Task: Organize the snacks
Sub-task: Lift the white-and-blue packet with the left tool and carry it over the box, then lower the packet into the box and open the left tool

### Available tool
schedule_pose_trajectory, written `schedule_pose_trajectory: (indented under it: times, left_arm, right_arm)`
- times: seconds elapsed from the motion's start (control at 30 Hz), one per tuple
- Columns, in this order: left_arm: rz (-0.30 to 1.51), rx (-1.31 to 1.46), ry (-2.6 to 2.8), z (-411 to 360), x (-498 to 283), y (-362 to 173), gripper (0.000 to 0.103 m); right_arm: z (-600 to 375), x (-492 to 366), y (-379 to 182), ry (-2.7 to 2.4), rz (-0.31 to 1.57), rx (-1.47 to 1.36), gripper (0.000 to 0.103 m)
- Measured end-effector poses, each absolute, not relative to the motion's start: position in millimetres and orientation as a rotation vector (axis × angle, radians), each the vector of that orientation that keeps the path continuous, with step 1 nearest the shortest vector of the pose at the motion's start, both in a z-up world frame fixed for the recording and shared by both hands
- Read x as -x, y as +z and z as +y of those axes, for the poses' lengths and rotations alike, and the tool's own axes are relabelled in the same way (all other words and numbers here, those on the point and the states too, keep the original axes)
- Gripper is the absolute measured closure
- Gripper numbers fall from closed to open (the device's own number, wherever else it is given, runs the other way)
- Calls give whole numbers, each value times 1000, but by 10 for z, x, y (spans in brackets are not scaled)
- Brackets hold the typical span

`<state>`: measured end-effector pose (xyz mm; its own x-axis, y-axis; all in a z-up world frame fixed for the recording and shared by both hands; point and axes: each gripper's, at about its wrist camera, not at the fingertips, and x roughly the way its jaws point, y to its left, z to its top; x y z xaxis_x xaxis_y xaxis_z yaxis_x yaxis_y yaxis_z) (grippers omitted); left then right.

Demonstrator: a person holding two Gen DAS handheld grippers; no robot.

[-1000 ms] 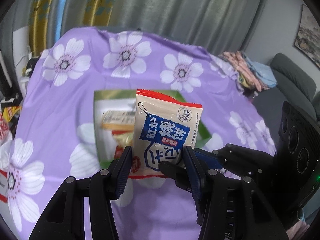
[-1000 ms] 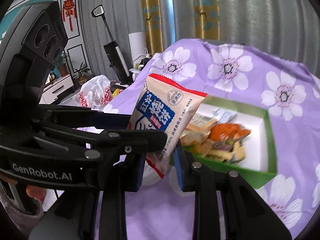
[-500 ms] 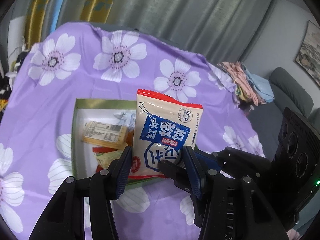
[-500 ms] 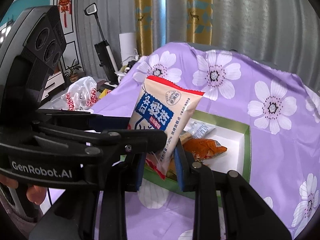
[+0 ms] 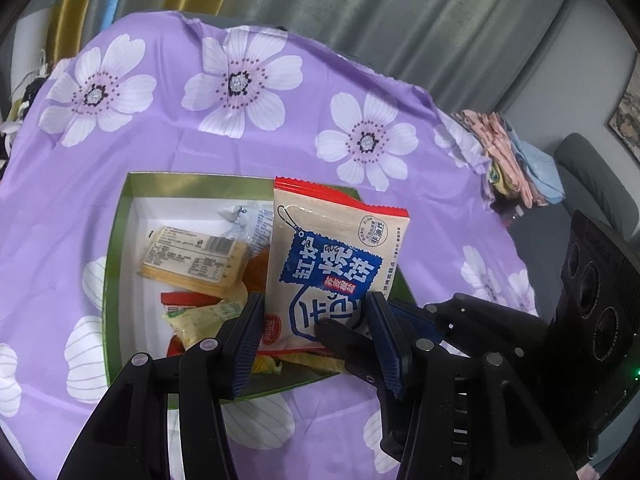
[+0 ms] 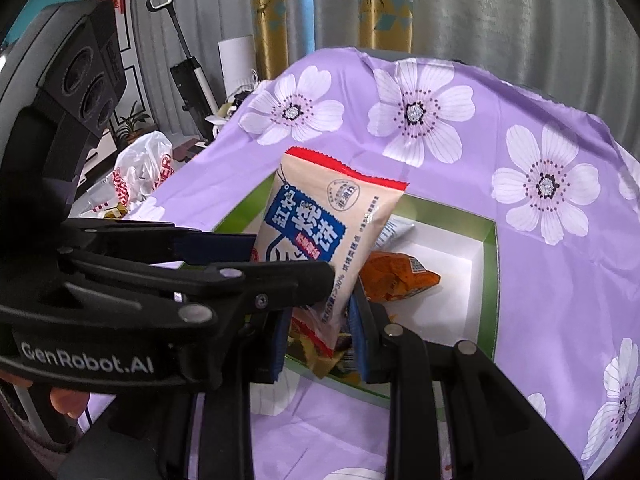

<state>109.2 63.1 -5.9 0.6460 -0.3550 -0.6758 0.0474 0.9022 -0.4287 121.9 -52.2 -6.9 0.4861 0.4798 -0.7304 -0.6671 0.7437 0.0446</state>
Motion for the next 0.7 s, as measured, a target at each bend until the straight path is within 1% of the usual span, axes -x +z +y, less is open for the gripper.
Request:
schedule_pose_trajectory:
  times: [0.7]
  left_arm:
    - [893,385,-179,629,-1206,-200,51]
  right_arm:
    - [-430,-1369,-225,687,869,285,73]
